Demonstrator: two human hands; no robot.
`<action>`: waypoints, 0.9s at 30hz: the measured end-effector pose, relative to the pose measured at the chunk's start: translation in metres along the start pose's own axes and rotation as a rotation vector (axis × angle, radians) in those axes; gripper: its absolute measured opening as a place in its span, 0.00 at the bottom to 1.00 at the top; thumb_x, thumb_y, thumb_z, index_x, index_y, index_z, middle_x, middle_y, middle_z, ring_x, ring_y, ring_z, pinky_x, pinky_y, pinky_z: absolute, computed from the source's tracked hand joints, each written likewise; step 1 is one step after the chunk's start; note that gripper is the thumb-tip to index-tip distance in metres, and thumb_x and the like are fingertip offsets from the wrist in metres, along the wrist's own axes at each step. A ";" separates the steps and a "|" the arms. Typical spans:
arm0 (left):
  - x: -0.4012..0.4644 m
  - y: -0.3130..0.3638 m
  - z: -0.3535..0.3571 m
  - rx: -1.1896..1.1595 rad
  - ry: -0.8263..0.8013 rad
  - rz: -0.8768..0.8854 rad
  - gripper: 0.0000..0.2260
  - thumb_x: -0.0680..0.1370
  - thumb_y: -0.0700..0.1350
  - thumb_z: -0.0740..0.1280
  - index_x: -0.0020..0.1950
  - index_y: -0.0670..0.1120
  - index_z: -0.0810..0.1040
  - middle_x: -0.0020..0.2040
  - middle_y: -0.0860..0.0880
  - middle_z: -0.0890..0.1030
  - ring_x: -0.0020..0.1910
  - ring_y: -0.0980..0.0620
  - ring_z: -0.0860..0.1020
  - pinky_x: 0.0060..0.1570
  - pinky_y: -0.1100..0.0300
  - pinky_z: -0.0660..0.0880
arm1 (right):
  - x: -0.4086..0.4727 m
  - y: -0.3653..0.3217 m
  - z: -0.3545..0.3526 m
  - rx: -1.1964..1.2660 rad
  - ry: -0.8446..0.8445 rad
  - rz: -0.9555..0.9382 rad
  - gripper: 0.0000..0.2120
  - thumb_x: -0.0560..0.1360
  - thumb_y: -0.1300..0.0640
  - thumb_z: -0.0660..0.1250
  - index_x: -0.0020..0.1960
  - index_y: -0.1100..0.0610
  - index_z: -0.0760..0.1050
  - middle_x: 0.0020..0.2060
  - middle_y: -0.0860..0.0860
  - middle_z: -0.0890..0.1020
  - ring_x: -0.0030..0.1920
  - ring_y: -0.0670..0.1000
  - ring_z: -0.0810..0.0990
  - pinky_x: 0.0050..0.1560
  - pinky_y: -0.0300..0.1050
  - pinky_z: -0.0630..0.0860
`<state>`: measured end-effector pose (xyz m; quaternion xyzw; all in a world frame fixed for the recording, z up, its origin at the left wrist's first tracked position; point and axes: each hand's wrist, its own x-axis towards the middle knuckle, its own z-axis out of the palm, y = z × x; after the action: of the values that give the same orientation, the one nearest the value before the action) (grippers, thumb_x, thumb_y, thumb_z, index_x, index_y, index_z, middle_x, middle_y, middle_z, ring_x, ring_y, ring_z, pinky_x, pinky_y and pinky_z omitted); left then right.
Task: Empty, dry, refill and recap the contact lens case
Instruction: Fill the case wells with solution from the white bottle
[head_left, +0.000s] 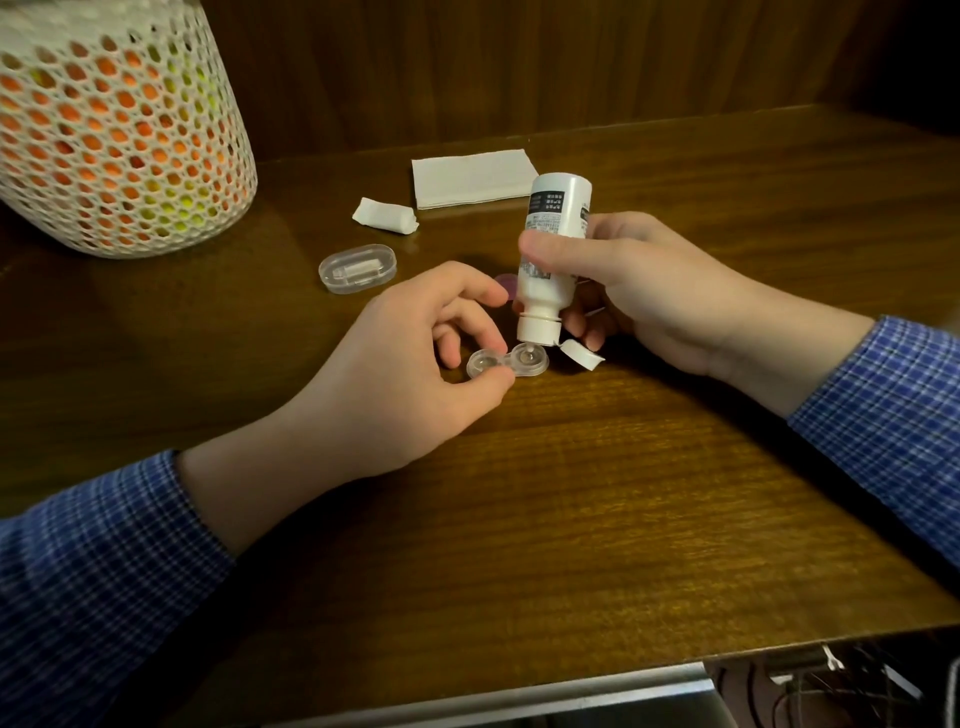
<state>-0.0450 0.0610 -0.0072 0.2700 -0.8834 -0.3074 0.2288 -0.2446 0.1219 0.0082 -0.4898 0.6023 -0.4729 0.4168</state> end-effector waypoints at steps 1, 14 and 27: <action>0.000 0.000 0.000 0.001 0.000 0.002 0.23 0.73 0.43 0.77 0.67 0.48 0.77 0.47 0.56 0.84 0.40 0.50 0.79 0.36 0.65 0.76 | 0.000 0.000 0.000 -0.002 0.000 -0.001 0.10 0.80 0.47 0.69 0.47 0.54 0.80 0.40 0.50 0.86 0.30 0.46 0.77 0.27 0.38 0.73; 0.000 0.001 0.000 0.001 -0.002 0.003 0.23 0.73 0.43 0.77 0.67 0.49 0.77 0.47 0.56 0.84 0.40 0.50 0.79 0.36 0.65 0.76 | 0.001 0.000 0.000 0.012 0.006 0.007 0.11 0.80 0.46 0.69 0.50 0.54 0.80 0.47 0.57 0.87 0.31 0.47 0.77 0.27 0.39 0.72; 0.000 0.001 0.000 0.005 -0.003 -0.007 0.23 0.74 0.43 0.77 0.67 0.49 0.77 0.47 0.56 0.84 0.40 0.51 0.79 0.36 0.67 0.75 | 0.000 -0.001 0.001 0.004 0.016 0.008 0.12 0.80 0.46 0.69 0.52 0.55 0.80 0.46 0.57 0.86 0.31 0.46 0.77 0.27 0.38 0.73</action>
<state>-0.0453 0.0616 -0.0068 0.2731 -0.8835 -0.3064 0.2256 -0.2434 0.1214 0.0094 -0.4825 0.6068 -0.4763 0.4149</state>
